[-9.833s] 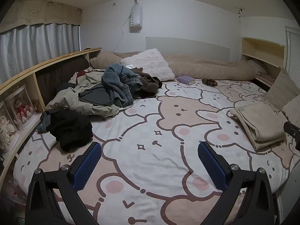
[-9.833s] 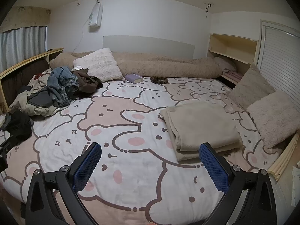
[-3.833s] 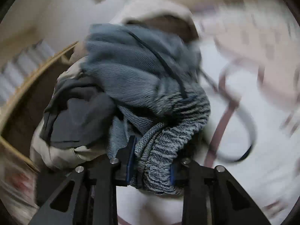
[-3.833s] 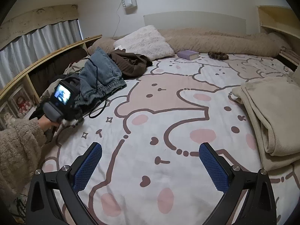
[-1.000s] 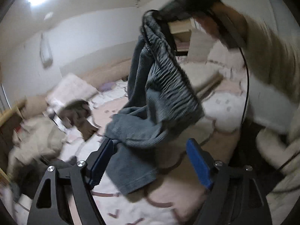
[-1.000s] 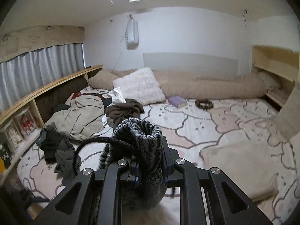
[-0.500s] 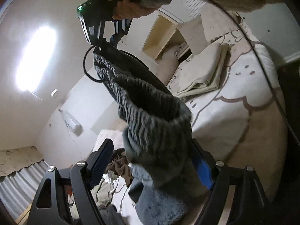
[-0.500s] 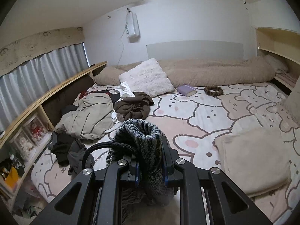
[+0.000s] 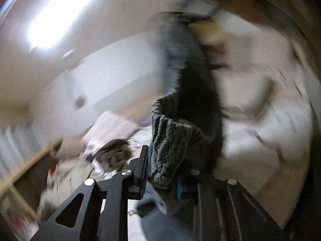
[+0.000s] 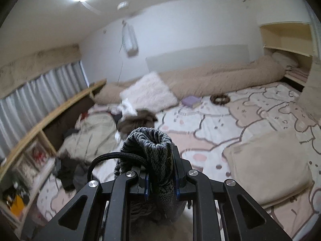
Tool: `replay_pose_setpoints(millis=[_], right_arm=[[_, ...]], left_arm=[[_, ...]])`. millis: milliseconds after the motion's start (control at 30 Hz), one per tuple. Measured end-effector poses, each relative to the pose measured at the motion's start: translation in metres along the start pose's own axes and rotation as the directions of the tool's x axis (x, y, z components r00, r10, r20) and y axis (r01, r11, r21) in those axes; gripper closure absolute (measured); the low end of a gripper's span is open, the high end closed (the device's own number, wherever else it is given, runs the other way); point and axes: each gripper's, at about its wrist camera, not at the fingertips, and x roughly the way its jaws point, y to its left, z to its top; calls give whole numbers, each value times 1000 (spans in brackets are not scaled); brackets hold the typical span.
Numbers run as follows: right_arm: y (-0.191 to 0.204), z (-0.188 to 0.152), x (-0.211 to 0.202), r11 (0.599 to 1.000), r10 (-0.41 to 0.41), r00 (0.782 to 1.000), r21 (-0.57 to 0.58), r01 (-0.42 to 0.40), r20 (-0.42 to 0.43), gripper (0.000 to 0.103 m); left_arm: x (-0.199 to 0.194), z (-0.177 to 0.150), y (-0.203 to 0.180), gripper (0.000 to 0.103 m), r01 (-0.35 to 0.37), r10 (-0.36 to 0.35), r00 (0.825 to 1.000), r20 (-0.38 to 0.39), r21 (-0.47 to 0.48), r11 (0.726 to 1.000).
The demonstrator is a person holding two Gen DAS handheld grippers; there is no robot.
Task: Fold clothes
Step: 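Hold the waistband with both grippers and spread it apart, shaking the pants out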
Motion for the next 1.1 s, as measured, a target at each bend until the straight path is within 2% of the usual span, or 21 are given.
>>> replay_pose_setpoints(millis=[100,167,233,333,400,467,533,567,600,667,767,833,967,1033,1100], right_arm=[[4,19,-24,999,46,997,4,-47,61,85],[18,39,-49,995,97,990,-39,-93,107,85],[39,61,-82,986,140,975,-114,-122,170,85],[77,85,-141,962,141,939,-267,-56,315,85],[93,94,-175,947,131,910,-320,2,393,85],[106,101,-206,931,126,881,-360,53,456,85],[116,104,-231,917,128,861,-390,86,491,85],[120,105,-241,909,129,854,-403,101,504,85],[122,106,-249,903,131,851,-416,110,509,85],[124,108,-257,895,135,860,-433,107,491,85],[117,110,-248,903,134,895,-425,67,425,85],[108,106,-234,915,132,917,-403,33,376,85],[89,85,-197,938,147,945,-344,-40,291,85],[75,67,-174,951,175,958,-289,-105,227,85],[66,46,-149,957,208,966,-237,-168,152,85]], left_arm=[[-12,54,76,82,-109,124,989,78,-181,977],[-29,94,116,82,-147,186,972,147,-241,959],[-58,141,148,82,-156,216,952,217,-262,952],[-102,207,187,82,-150,235,923,304,-278,949],[-128,235,200,82,-117,206,924,324,-273,955],[-151,254,203,82,-127,207,914,348,-240,963],[-171,268,202,82,-139,208,906,368,-205,969],[-177,273,203,82,-122,191,910,367,-203,972],[-182,276,206,82,-100,170,916,363,-205,974],[-183,278,216,82,-18,98,937,336,-231,973],[-165,269,238,82,152,-69,963,261,-312,938],[-147,257,243,82,205,-132,966,224,-347,915],[-94,209,224,82,239,-204,970,132,-353,905],[-69,174,210,82,262,-250,965,81,-360,896],[-41,129,190,82,293,-305,952,29,-384,876]])
